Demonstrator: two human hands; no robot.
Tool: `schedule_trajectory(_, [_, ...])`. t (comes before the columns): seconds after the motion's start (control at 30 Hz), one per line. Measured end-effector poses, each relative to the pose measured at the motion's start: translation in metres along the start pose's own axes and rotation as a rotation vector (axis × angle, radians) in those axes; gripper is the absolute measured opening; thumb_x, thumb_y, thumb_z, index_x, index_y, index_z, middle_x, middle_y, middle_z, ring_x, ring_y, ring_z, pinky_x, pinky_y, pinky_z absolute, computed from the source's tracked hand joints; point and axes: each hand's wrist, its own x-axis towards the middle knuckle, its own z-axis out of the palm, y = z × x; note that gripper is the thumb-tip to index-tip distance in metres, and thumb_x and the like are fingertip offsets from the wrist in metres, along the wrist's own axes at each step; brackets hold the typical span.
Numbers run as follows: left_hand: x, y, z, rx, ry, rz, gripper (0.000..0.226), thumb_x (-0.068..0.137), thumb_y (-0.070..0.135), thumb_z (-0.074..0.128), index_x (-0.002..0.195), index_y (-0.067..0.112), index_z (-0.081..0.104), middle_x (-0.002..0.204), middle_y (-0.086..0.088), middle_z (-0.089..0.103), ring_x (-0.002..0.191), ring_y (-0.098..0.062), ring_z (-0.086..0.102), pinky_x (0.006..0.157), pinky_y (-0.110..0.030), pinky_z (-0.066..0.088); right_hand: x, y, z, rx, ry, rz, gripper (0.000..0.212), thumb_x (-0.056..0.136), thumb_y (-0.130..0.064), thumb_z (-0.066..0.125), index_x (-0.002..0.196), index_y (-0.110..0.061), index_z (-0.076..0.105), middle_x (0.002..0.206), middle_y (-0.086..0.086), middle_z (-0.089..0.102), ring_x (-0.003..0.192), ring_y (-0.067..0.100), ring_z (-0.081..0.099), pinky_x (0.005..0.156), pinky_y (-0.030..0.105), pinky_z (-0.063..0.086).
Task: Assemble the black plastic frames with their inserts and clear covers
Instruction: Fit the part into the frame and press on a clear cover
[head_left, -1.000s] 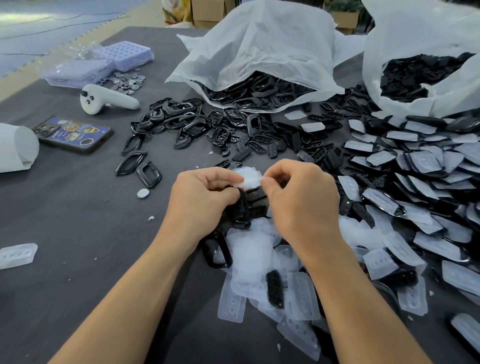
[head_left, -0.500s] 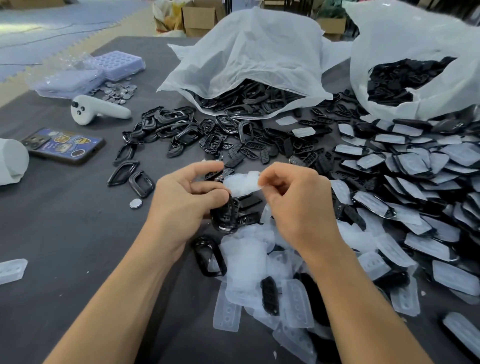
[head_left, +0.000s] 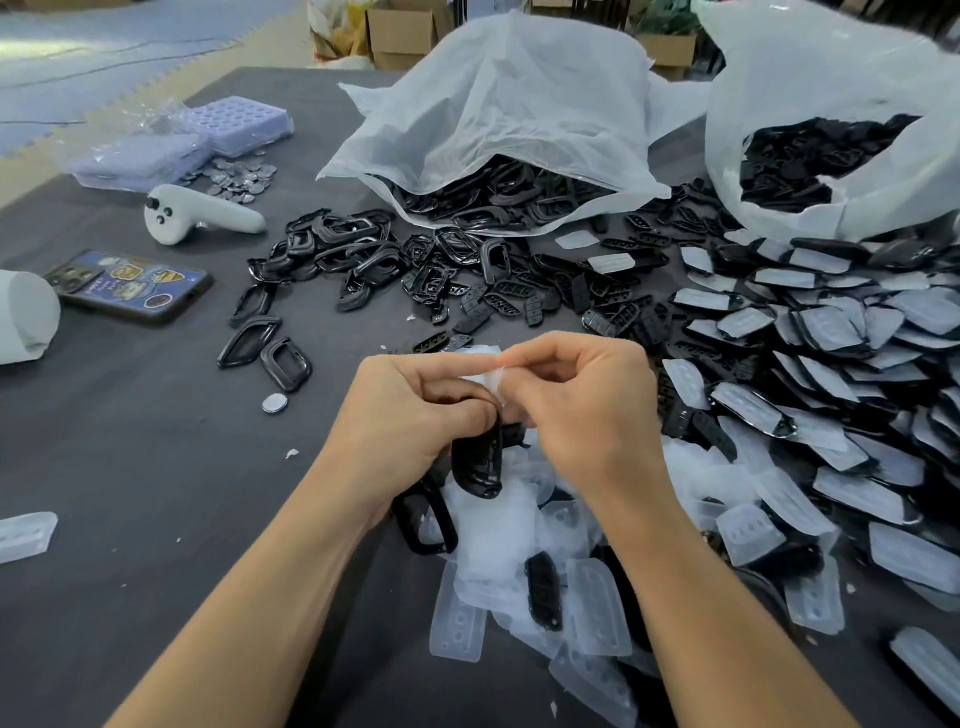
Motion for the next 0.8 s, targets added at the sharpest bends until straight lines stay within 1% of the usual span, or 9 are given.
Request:
schedule_trajectory(0.1, [0.0, -0.002, 0.0, 0.009, 0.067, 0.049, 0.04, 0.082, -0.016, 0.075, 0.108, 0.013, 0.081, 0.087, -0.011, 0.081, 0.083, -0.02, 0.079, 0.084, -0.032, 0.063, 0.002, 0.0, 0.0, 0.14, 0.027, 0.089, 0.02, 0.079, 0.005, 0.074, 0.077, -0.015, 0.078, 0.059, 0.007, 0.072, 0.052, 0.02, 0.071, 0.051, 0.021, 0.051])
schedule_trajectory(0.17, [0.0, -0.001, 0.0, 0.026, 0.112, 0.057, 0.036, 0.08, -0.015, 0.076, 0.097, 0.016, 0.082, 0.084, -0.008, 0.081, 0.076, -0.016, 0.077, 0.075, -0.025, 0.062, 0.002, 0.0, 0.001, 0.187, 0.022, 0.122, 0.018, 0.08, 0.004, 0.078, 0.082, -0.014, 0.077, 0.059, 0.008, 0.072, 0.051, 0.02, 0.07, 0.049, 0.02, 0.049])
schedule_trajectory(0.27, [0.001, 0.0, 0.0, 0.049, 0.164, 0.056, 0.035, 0.08, -0.013, 0.078, 0.086, 0.021, 0.083, 0.082, -0.005, 0.081, 0.076, -0.018, 0.078, 0.074, -0.029, 0.064, 0.002, 0.001, 0.002, 0.2, 0.027, 0.136, 0.018, 0.08, 0.003, 0.079, 0.086, -0.014, 0.076, 0.059, 0.008, 0.072, 0.05, 0.018, 0.068, 0.048, 0.019, 0.048])
schedule_trajectory(0.33, [0.0, 0.0, 0.001, 0.073, 0.184, 0.062, 0.034, 0.08, -0.01, 0.08, 0.085, 0.023, 0.084, 0.083, -0.003, 0.082, 0.079, -0.02, 0.079, 0.077, -0.033, 0.064, 0.002, 0.001, 0.003, 0.233, 0.033, 0.138, 0.019, 0.081, 0.008, 0.075, 0.08, -0.011, 0.077, 0.058, 0.009, 0.071, 0.048, 0.017, 0.066, 0.046, 0.019, 0.047])
schedule_trajectory(0.43, [0.0, 0.0, 0.001, 0.107, 0.218, 0.069, 0.035, 0.078, -0.006, 0.081, 0.086, 0.029, 0.084, 0.082, 0.0, 0.081, 0.079, -0.018, 0.079, 0.078, -0.033, 0.062, 0.001, -0.001, 0.005, 0.275, 0.034, 0.154, 0.02, 0.082, 0.009, 0.074, 0.077, -0.01, 0.077, 0.059, 0.009, 0.071, 0.049, 0.017, 0.066, 0.046, 0.02, 0.046])
schedule_trajectory(0.57, [0.001, -0.002, 0.0, 0.129, 0.254, 0.048, 0.022, 0.074, 0.007, 0.085, 0.078, 0.028, 0.083, 0.077, -0.001, 0.08, 0.075, -0.023, 0.077, 0.08, -0.046, 0.064, 0.003, -0.001, 0.003, 0.35, 0.086, 0.185, 0.021, 0.079, 0.008, 0.074, 0.073, -0.012, 0.077, 0.061, 0.011, 0.071, 0.049, 0.017, 0.065, 0.046, 0.019, 0.046])
schedule_trajectory(0.7, [0.001, -0.001, -0.001, 0.113, 0.276, 0.025, 0.014, 0.066, 0.019, 0.084, 0.075, 0.03, 0.083, 0.072, -0.001, 0.079, 0.068, -0.017, 0.072, 0.077, -0.042, 0.061, 0.007, 0.001, -0.006, 0.325, 0.185, 0.148, 0.018, 0.08, 0.0, 0.075, 0.073, -0.016, 0.077, 0.065, 0.012, 0.073, 0.05, 0.016, 0.064, 0.048, 0.018, 0.045])
schedule_trajectory(0.77, [0.003, -0.002, -0.006, 0.1, 0.3, 0.034, 0.021, 0.071, 0.008, 0.087, 0.074, 0.029, 0.083, 0.072, -0.001, 0.078, 0.066, -0.015, 0.071, 0.075, -0.038, 0.059, 0.01, 0.004, -0.016, 0.221, 0.278, 0.105, 0.017, 0.083, -0.007, 0.075, 0.074, -0.021, 0.077, 0.066, 0.004, 0.073, 0.053, 0.013, 0.065, 0.05, 0.017, 0.047])
schedule_trajectory(0.8, [0.004, -0.003, -0.008, 0.078, 0.312, 0.035, 0.026, 0.074, 0.002, 0.086, 0.074, 0.028, 0.084, 0.072, -0.002, 0.079, 0.066, -0.014, 0.071, 0.074, -0.036, 0.059, 0.012, 0.006, -0.021, 0.094, 0.305, 0.069, 0.017, 0.085, -0.01, 0.075, 0.074, -0.024, 0.077, 0.066, -0.001, 0.073, 0.055, 0.01, 0.066, 0.052, 0.017, 0.048])
